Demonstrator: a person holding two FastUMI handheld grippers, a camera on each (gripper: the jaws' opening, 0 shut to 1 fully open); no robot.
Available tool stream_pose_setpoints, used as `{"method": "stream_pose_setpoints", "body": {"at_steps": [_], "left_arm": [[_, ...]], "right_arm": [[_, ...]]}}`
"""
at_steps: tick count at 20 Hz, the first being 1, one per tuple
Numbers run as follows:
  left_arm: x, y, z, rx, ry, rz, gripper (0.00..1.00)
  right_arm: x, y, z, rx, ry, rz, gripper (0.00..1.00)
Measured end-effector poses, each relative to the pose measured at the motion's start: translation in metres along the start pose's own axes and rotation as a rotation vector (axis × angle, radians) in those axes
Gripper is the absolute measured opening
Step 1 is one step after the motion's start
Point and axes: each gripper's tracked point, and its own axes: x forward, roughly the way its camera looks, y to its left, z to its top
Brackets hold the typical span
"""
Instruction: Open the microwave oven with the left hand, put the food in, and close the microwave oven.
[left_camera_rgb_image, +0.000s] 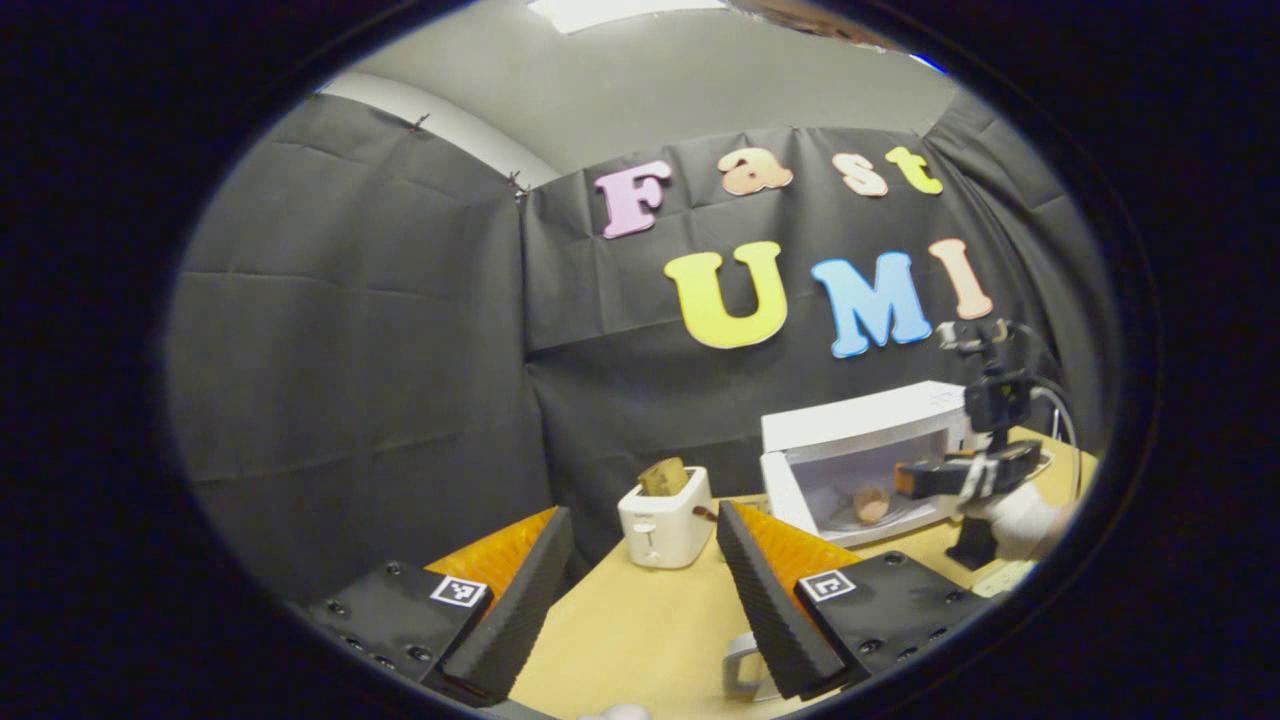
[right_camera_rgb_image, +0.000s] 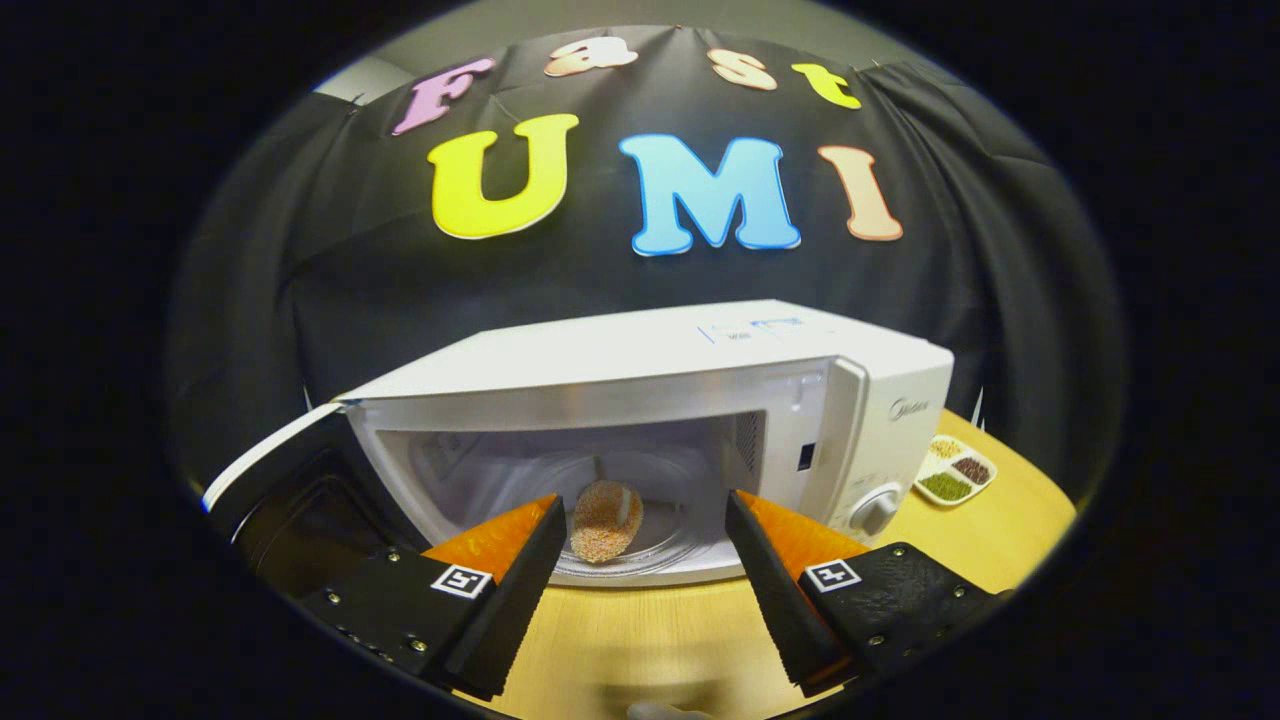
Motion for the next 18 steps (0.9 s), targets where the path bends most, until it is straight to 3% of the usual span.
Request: {"method": "stream_pose_setpoints", "body": {"at_steps": [3,5,9,14,18], "left_arm": [[-0.007,0.021,-0.047,0.007,0.067,0.053,0.95],[-0.016,0.024,-0.078,0.011,0.110,0.066,1.00],[-0.020,0.009,-0.122,-0.011,0.162,0.058,1.00],[-0.020,-0.019,-0.139,-0.016,0.185,0.027,1.00],[-0.023,-0.036,-0.138,-0.008,0.201,0.000,0.93]], "right_arm": [[-0.041,-0.007,0.011,-0.020,0.000,0.055,0.98],[-0.064,-0.015,0.013,-0.066,0.003,0.076,0.98],[-0.111,-0.040,0.031,-0.102,-0.040,0.100,0.98],[-0.152,-0.082,0.095,-0.066,-0.127,0.086,0.98],[-0.178,-0.116,0.139,-0.053,-0.201,0.036,0.97]]}}
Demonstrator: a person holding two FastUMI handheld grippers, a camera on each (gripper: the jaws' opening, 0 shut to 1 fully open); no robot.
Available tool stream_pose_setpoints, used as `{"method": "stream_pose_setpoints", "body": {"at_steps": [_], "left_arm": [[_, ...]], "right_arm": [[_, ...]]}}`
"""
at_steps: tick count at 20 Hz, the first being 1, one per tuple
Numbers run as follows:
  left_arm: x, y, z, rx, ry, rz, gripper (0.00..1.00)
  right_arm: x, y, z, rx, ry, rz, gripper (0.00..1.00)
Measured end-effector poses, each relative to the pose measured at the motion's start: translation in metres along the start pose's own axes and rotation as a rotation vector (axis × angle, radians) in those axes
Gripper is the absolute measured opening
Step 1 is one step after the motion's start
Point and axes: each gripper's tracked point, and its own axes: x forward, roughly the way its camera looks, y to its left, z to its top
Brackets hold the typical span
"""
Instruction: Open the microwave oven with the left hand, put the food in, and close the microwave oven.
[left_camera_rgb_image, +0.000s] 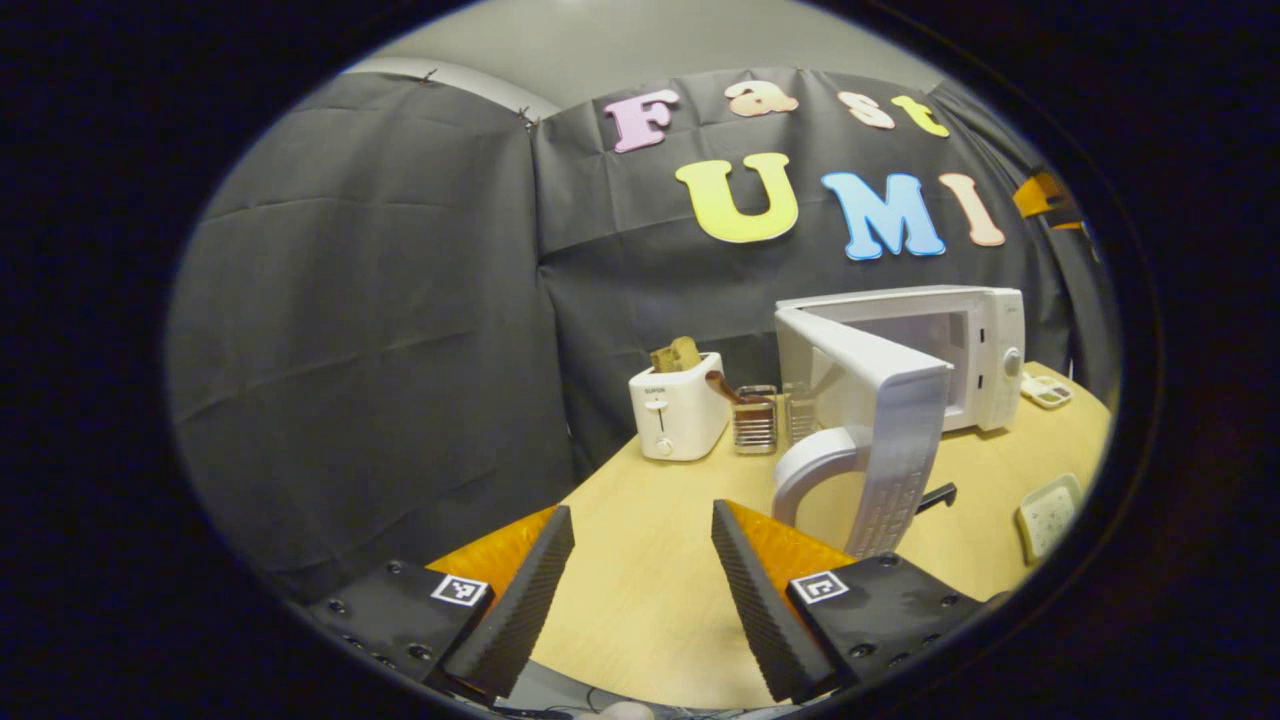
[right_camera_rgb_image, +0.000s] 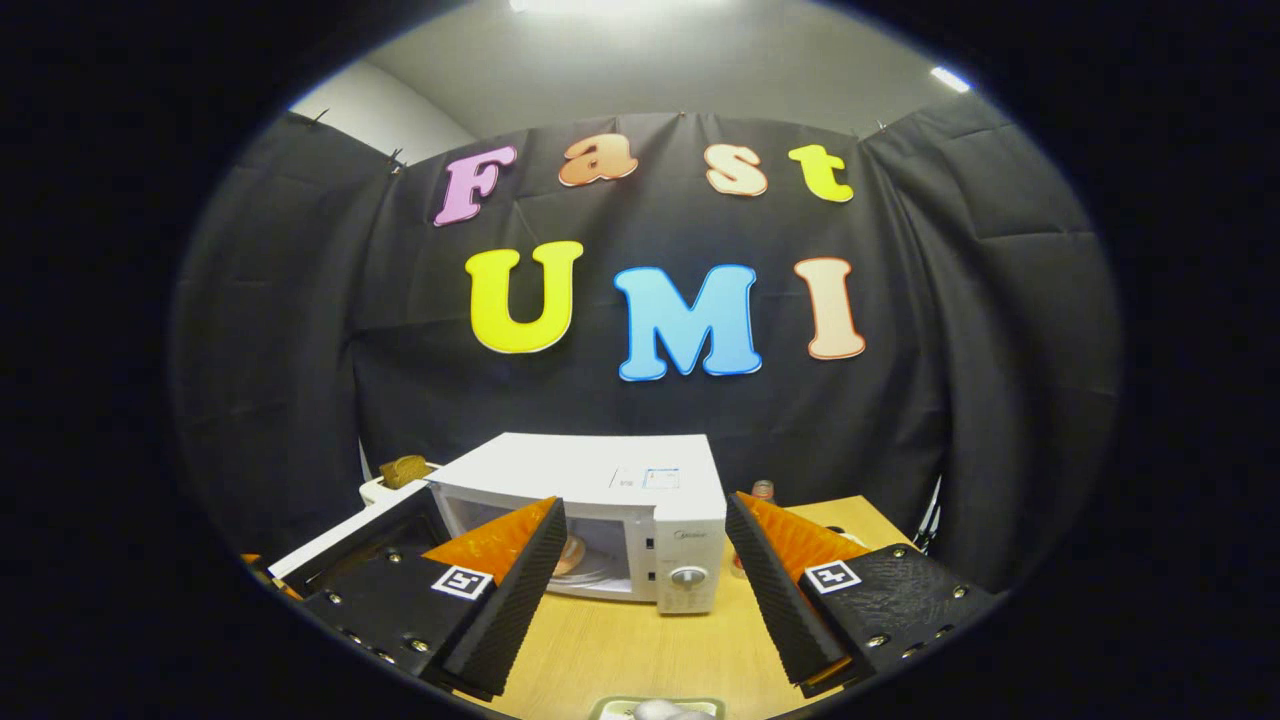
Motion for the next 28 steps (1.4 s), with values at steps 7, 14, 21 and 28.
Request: {"method": "stream_pose_setpoints", "body": {"at_steps": [7,14,21,28], "left_arm": [[-0.021,-0.096,0.004,0.018,0.016,-0.170,0.94],[-0.030,-0.215,0.021,0.019,0.004,-0.351,0.94],[0.003,-0.314,0.053,0.061,-0.044,-0.474,0.96],[0.051,-0.392,0.078,0.090,-0.084,-0.562,0.94]], "right_arm": [[-0.019,-0.050,0.013,0.012,0.014,-0.055,0.98],[-0.033,-0.101,0.016,0.028,0.026,-0.112,0.98],[-0.037,-0.146,-0.007,0.050,0.078,-0.173,0.98],[-0.024,-0.176,-0.032,0.072,0.138,-0.229,0.98]]}}
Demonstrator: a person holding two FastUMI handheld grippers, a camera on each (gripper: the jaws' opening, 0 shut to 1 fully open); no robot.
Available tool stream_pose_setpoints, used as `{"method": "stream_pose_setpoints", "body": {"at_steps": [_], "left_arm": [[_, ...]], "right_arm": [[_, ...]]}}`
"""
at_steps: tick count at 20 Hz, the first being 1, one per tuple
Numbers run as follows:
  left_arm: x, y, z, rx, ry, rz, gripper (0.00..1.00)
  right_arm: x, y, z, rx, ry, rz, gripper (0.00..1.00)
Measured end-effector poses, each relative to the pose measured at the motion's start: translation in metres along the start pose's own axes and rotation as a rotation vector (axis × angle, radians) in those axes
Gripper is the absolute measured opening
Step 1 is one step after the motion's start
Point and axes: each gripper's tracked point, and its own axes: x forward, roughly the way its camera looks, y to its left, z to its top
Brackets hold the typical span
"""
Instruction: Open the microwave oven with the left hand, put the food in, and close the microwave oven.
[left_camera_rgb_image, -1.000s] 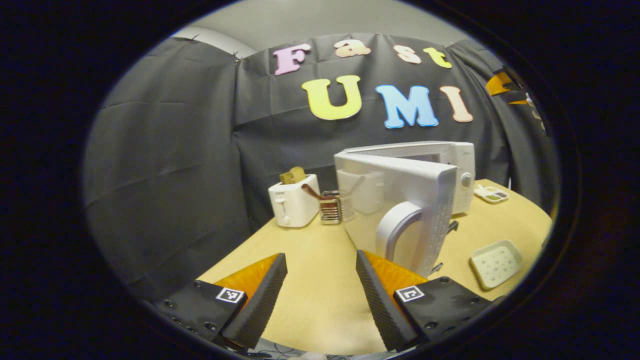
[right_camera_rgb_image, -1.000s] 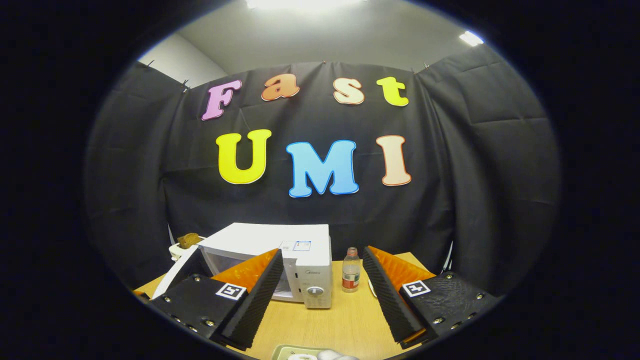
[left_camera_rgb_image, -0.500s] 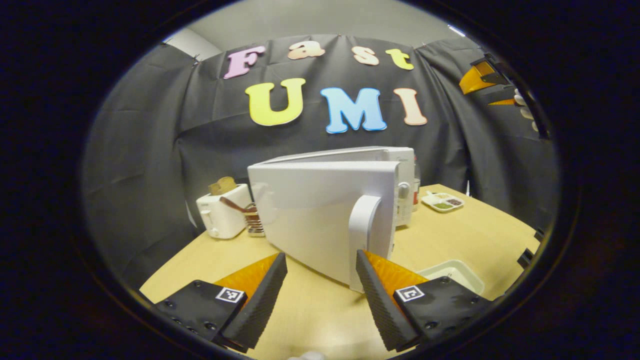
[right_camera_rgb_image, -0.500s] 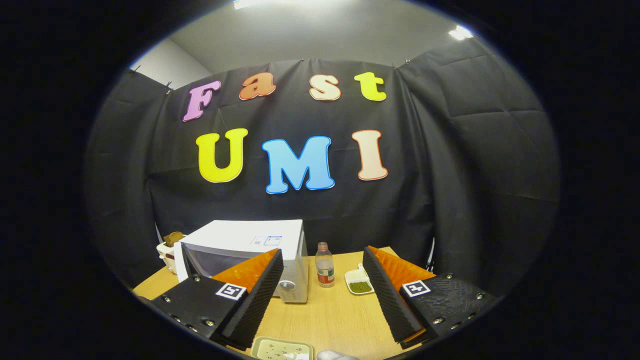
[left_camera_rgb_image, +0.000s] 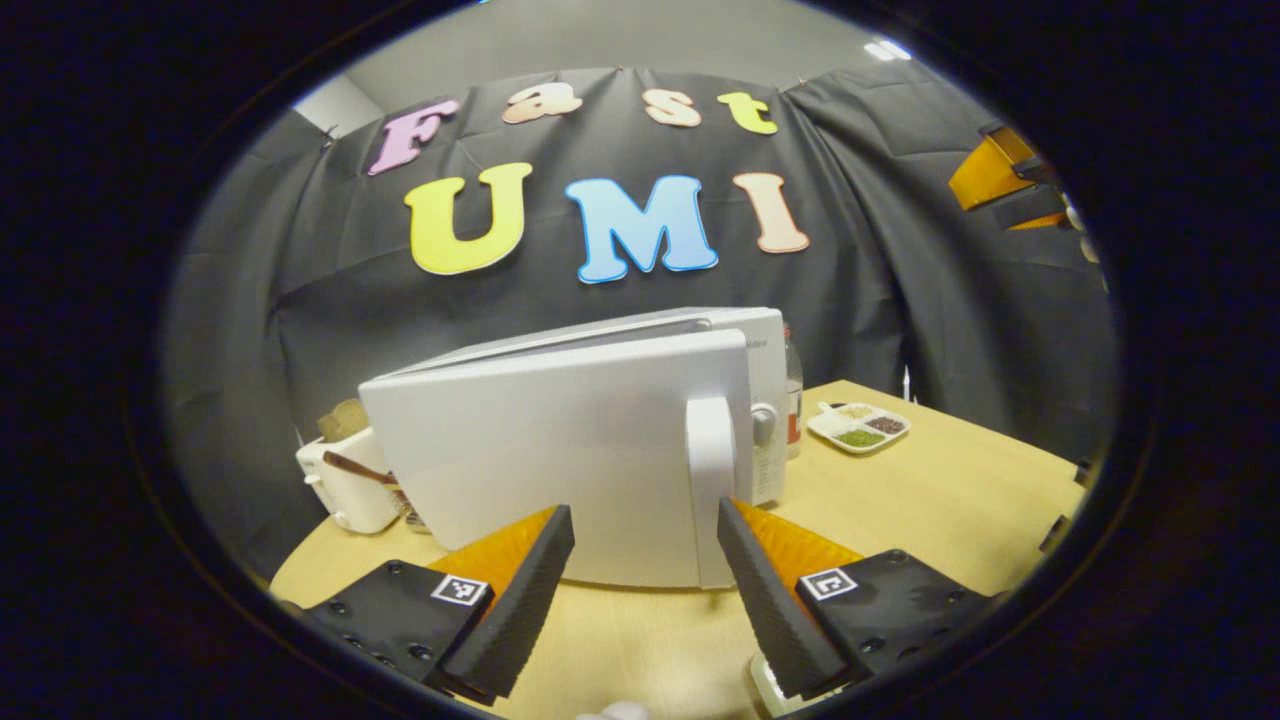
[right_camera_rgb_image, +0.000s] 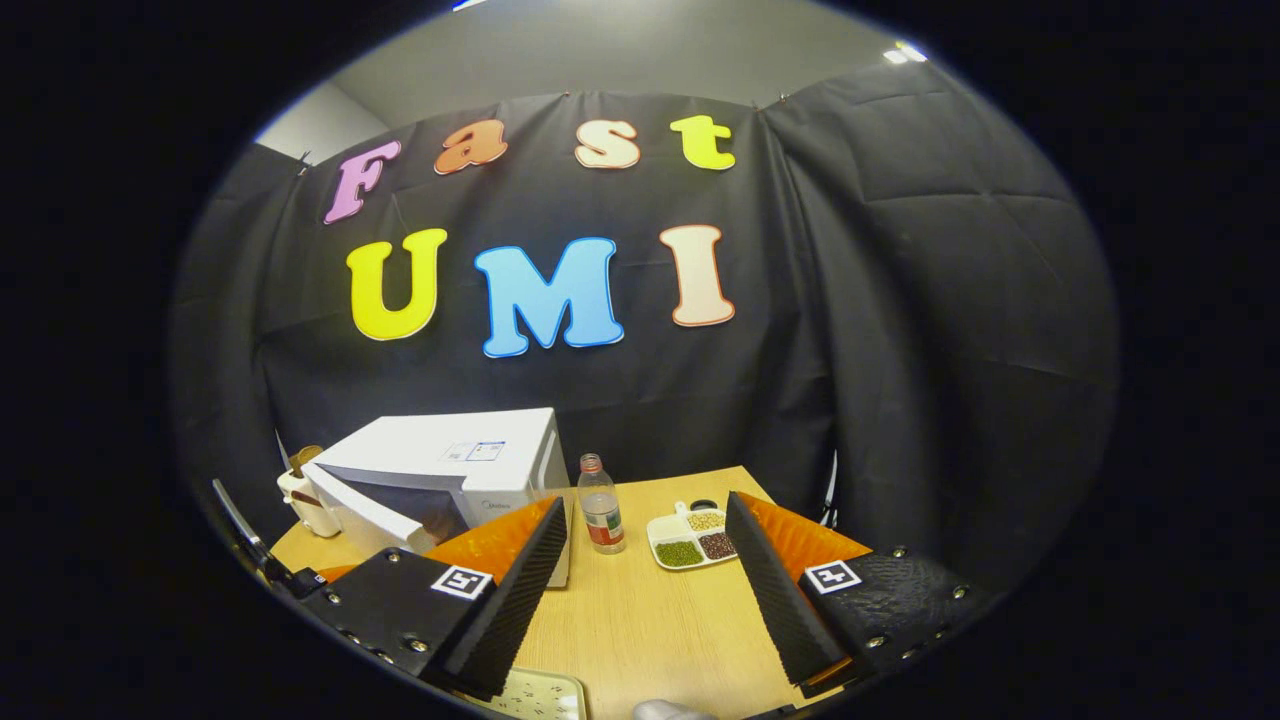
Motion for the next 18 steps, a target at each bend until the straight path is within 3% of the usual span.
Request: {"method": "stream_pose_setpoints", "body": {"at_steps": [1,2,10,12,14,18], "left_arm": [[0.012,-0.004,0.002,0.001,-0.003,-0.009,1.00],[0.023,-0.006,0.003,0.003,-0.005,-0.010,0.94],[0.087,-0.004,0.003,-0.009,0.015,0.013,0.98],[0.092,-0.013,0.002,-0.013,0.016,-0.013,0.99],[0.093,-0.013,-0.001,-0.018,0.021,-0.010,0.95],[0.092,-0.009,-0.003,-0.045,0.016,0.001,0.98]], "right_arm": [[0.004,-0.005,-0.005,-0.003,0.013,-0.012,0.98],[0.008,-0.008,-0.007,-0.003,0.021,-0.020,0.98],[0.028,-0.012,-0.017,0.006,0.053,-0.034,0.98],[0.033,-0.012,-0.020,0.005,0.066,-0.035,0.98],[0.036,-0.013,-0.023,0.007,0.075,-0.035,0.98],[0.039,-0.011,-0.023,0.004,0.081,-0.032,0.98]]}}
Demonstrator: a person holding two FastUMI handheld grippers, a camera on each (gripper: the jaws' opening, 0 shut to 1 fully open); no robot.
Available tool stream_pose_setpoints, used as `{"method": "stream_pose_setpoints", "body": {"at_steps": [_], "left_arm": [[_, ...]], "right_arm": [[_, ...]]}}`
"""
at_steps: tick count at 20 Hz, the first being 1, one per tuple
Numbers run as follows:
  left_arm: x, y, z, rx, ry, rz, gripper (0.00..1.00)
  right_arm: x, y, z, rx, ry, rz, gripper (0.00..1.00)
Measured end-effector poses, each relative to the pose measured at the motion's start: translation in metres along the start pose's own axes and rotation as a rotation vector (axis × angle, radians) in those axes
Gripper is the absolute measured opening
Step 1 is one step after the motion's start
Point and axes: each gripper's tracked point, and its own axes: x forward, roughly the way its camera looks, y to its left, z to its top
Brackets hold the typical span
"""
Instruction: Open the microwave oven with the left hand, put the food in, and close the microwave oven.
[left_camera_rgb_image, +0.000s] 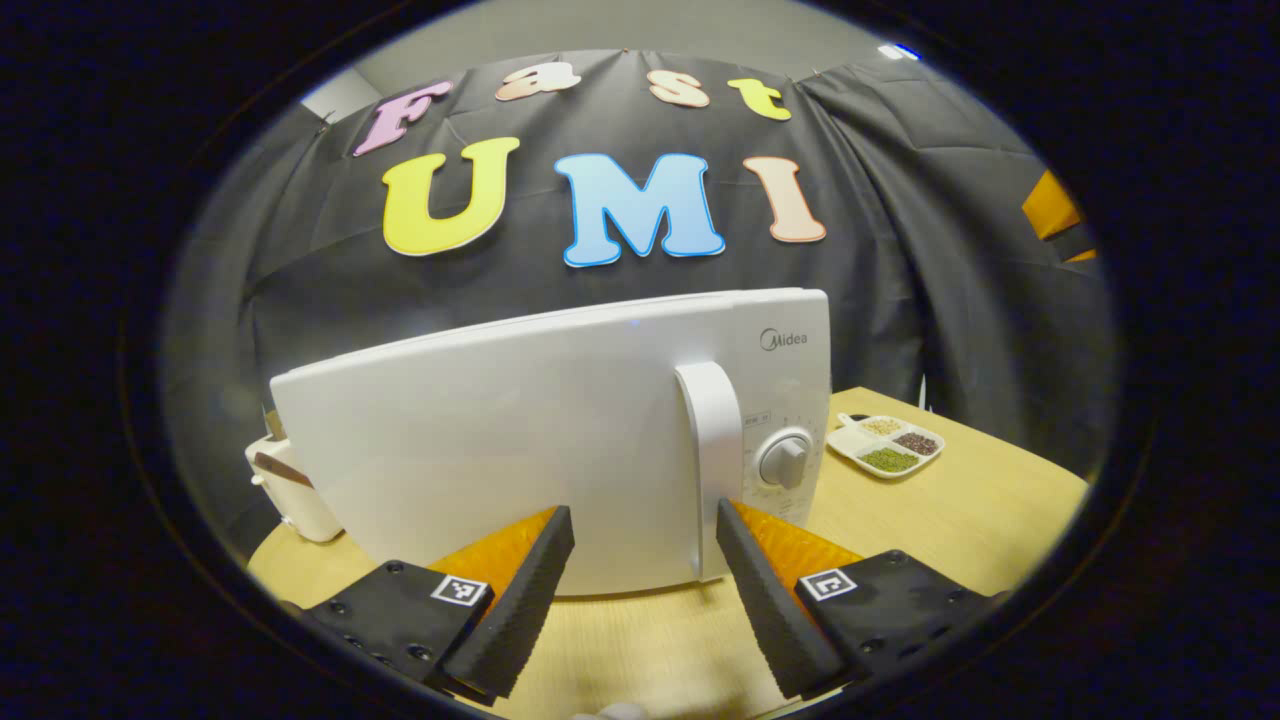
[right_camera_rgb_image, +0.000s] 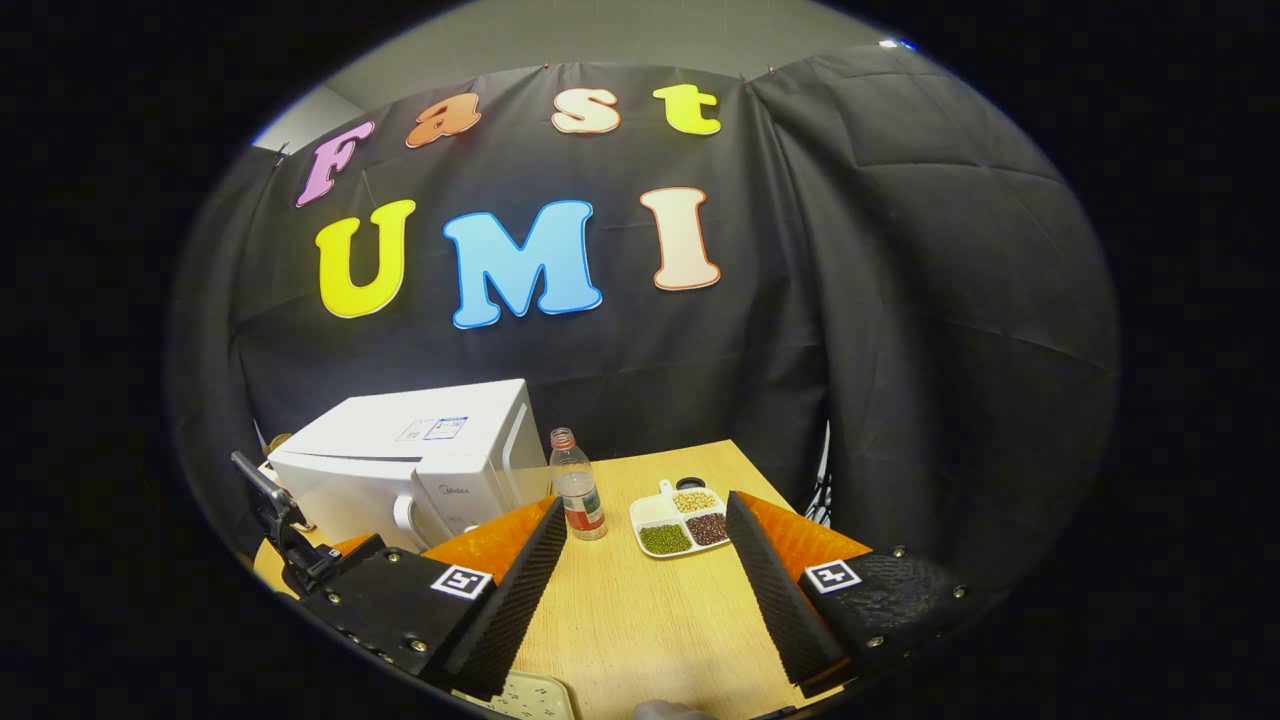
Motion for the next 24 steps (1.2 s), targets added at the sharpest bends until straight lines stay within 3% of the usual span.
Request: {"method": "stream_pose_setpoints", "body": {"at_steps": [3,4,5,6,7,9,12,15,19,24], "left_arm": [[0.003,0.000,0.000,-0.005,-0.005,0.014,0.99],[0.005,0.000,0.003,-0.019,-0.011,0.020,0.95],[0.010,0.005,0.006,-0.015,-0.025,0.053,0.99],[0.002,-0.007,0.007,-0.031,0.015,0.011,0.99],[0.012,-0.011,-0.001,-0.046,0.021,0.018,0.99],[0.013,-0.010,-0.003,0.000,0.017,0.026,0.93],[0.002,-0.012,0.012,0.018,-0.007,0.022,0.99],[-0.028,-0.015,0.033,0.035,-0.025,0.008,0.95],[-0.089,-0.008,0.075,-0.007,-0.056,-0.003,0.98],[-0.176,0.048,0.150,-0.051,-0.125,0.070,0.97]], "right_arm": [[0.002,0.002,0.001,-0.010,-0.003,0.003,0.98],[0.001,0.003,-0.001,-0.011,0.002,0.009,0.98],[0.000,0.004,-0.001,-0.012,0.004,0.010,0.98],[-0.001,0.004,-0.001,-0.015,0.005,0.012,0.98],[-0.003,0.006,-0.001,-0.018,0.007,0.016,0.98],[-0.007,0.005,-0.002,-0.030,0.007,0.017,0.98],[-0.014,0.003,-0.001,-0.024,0.003,0.018,0.98],[-0.024,0.004,0.005,-0.020,-0.009,0.022,0.98],[-0.050,0.015,0.029,-0.033,-0.047,0.047,0.98],[-0.091,0.036,0.068,-0.053,-0.121,0.081,0.98]]}}
